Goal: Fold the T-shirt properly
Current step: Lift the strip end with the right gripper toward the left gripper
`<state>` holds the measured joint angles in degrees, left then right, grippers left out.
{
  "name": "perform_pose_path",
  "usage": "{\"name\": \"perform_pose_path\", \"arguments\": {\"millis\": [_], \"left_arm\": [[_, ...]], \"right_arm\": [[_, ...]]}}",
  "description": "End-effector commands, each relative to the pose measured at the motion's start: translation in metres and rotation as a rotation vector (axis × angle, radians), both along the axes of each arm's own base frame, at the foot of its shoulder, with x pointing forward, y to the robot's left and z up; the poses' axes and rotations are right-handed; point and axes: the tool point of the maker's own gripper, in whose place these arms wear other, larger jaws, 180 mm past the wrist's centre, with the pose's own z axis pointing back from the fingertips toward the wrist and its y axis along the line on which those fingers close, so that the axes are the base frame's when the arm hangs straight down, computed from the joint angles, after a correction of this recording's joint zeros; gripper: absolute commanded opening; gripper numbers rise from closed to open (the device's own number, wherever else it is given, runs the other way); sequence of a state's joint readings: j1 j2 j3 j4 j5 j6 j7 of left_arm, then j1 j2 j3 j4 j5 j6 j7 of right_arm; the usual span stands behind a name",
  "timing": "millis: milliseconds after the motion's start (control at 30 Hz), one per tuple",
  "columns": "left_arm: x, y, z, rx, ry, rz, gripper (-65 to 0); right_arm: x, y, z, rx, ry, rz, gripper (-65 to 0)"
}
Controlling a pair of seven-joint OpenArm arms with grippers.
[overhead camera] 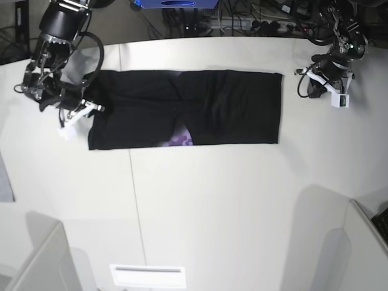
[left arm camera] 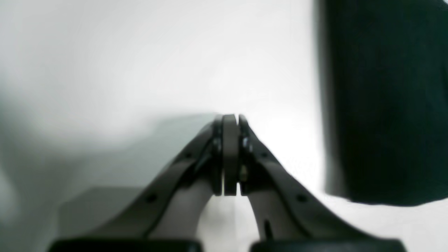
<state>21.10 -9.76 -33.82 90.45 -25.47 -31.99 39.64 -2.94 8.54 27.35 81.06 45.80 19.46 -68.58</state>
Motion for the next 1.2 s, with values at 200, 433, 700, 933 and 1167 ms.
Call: {"name": "perform_pose_path", "arguments": {"millis": [200, 433, 700, 933, 1167], "left_arm": [[0.005, -0.038, -0.01, -0.036, 0.021, -0.115, -65.0], [0.006, -0.059, -0.014, -0.061, 0.029, -0.168, -65.0], [0.007, -0.059, -0.013, -0.061, 0.027, -0.167, -65.0], [0.005, -0.06, -0.014, -0.063, 0.03, -0.169, -65.0], [0.006, -0.06, -0.014, -0.067, 0.028, -0.168, -65.0]], "right_arm": [[0.026, 0.015, 0.044, -0.059, -0.135, 0.071, -65.0], [0.03, 0.051, 0.058, -0.044, -0.137, 0.073, -65.0], [0.021, 0.088, 0.075, -0.018, -0.164, 0.114, -65.0], [0.009, 0.124, 0.095, 0.016, -0.198, 0.174, -65.0], [0.001, 0.148, 0.1, 0.069, -0.206, 0.194, -65.0]]}}
